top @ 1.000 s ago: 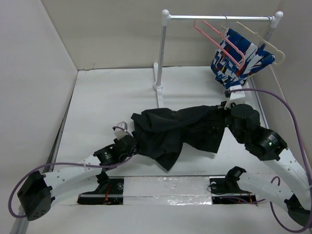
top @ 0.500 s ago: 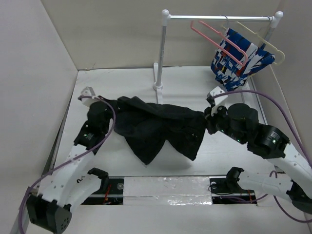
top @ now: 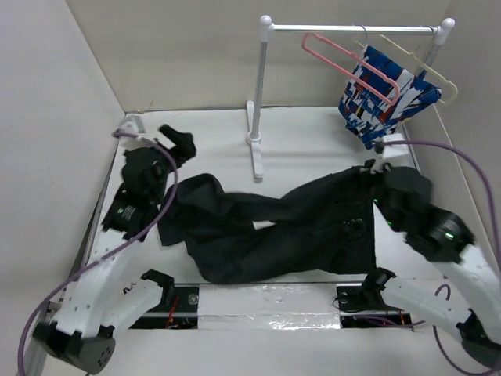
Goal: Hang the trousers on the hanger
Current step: Flatten out the trousers at the center of the board.
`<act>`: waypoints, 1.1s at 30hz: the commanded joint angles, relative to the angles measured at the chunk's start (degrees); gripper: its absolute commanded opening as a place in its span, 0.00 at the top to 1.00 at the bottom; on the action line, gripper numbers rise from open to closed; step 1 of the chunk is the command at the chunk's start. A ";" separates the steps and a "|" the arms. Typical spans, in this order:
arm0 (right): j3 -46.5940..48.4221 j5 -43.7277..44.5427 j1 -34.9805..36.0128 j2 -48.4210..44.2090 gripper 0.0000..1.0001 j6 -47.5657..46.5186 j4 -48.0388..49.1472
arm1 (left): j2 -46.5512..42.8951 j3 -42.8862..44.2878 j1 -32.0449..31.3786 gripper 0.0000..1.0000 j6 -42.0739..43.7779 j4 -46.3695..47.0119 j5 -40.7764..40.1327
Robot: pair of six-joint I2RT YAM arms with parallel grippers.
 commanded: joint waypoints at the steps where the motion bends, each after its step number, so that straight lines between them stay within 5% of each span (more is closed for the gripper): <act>1: -10.72 8.81 -15.72 4.51 1.00 1.07 5.49 | 5.13 -5.75 -4.48 0.16 0.33 0.76 6.07; 5: -14.28 -8.54 -38.23 7.59 1.00 0.26 14.72 | 5.31 -12.70 -4.51 0.14 -2.14 3.31 4.66; 7: -14.80 -19.12 -41.81 7.69 1.00 1.14 18.58 | 6.27 -14.72 -4.51 0.15 -3.63 4.11 2.47; 15: -19.46 -25.99 -41.30 7.60 1.00 0.71 22.91 | 13.04 -24.56 -4.51 0.25 -6.53 8.69 8.35; 19: -22.26 -28.10 -40.07 5.84 1.00 1.05 25.27 | 10.94 -32.29 -4.51 0.15 -11.01 12.64 3.18; 27: -23.06 -28.54 -36.55 5.67 1.00 0.53 24.57 | 11.73 -27.48 -4.51 0.14 -14.53 9.22 -6.94; 33: -23.86 -29.59 -35.94 3.20 1.00 0.88 25.36 | 1.72 -30.72 -2.68 0.13 -18.22 2.80 -12.31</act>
